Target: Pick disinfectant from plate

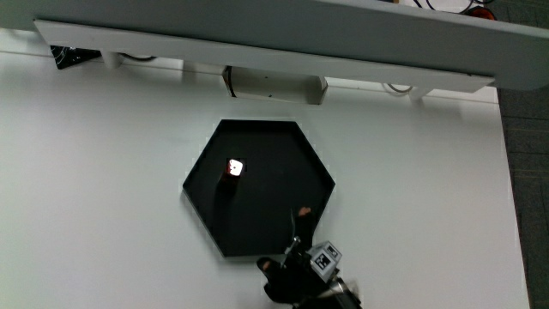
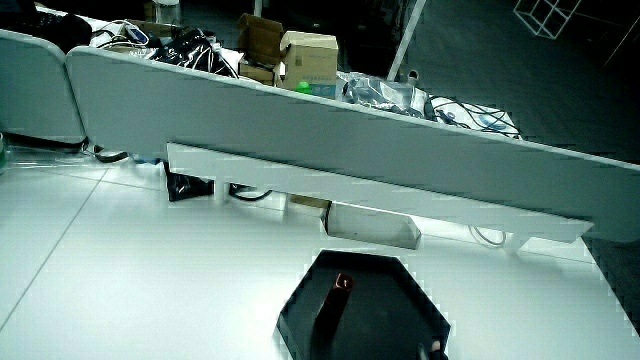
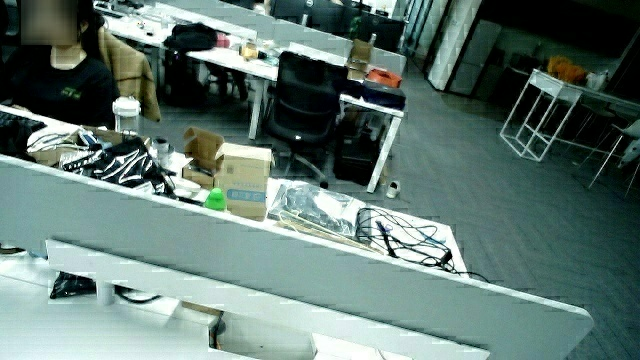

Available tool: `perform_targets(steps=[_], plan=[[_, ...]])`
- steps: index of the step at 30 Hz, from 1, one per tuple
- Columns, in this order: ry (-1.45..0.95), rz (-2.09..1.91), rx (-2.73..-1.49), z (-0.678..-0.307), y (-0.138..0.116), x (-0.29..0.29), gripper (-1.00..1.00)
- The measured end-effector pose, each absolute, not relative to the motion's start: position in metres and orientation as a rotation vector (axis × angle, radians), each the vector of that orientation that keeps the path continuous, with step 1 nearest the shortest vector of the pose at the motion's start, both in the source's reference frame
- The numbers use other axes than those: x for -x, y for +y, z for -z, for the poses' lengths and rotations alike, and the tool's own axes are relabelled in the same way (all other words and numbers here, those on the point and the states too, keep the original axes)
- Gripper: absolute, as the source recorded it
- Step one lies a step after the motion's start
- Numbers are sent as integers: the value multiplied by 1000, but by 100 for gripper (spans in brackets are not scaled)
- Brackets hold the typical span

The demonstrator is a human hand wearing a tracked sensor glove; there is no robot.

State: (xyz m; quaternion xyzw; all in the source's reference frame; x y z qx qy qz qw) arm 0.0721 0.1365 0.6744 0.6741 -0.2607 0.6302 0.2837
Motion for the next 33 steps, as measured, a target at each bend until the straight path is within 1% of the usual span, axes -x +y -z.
perform_targets(steps=[1, 2, 3, 4, 5, 6, 8, 9, 10, 12, 14, 19, 21, 23, 25, 26, 28, 29, 31, 33], plan=[[-666, -1677, -1801, -678, 132, -71, 0], [-748, -1775, -1782, -675, 125, -67, 0], [-777, -1754, -1802, -679, 119, -65, 0], [-747, -1758, -1792, -677, 113, -63, 0], [-794, -1707, -1842, -680, 108, -61, 0], [-783, -1722, -1811, -678, 103, -58, 0], [-873, -1737, -1824, -680, 96, -51, 0], [-858, -1731, -1804, -682, 93, -48, 0], [-865, -1762, -1756, -678, 90, -44, 0], [-873, -1783, -1725, -682, 86, -39, 0], [-893, -1816, -1691, -677, 81, -33, 0], [-876, -1932, -1573, -680, 77, -20, 0], [-864, -1959, -1554, -680, 76, -15, 0], [-851, -1985, -1535, -680, 75, -10, 15], [-833, -1636, -1865, -670, 72, -12, 31], [-815, -1447, -2010, -665, 70, -13, 38], [-764, -1042, -2257, -655, 67, -15, 54], [-731, -828, -2358, -650, 65, -16, 62], [-707, -790, -2400, -643, 64, -18, 77], [-695, -795, -2420, -644, 62, -22, 92]])
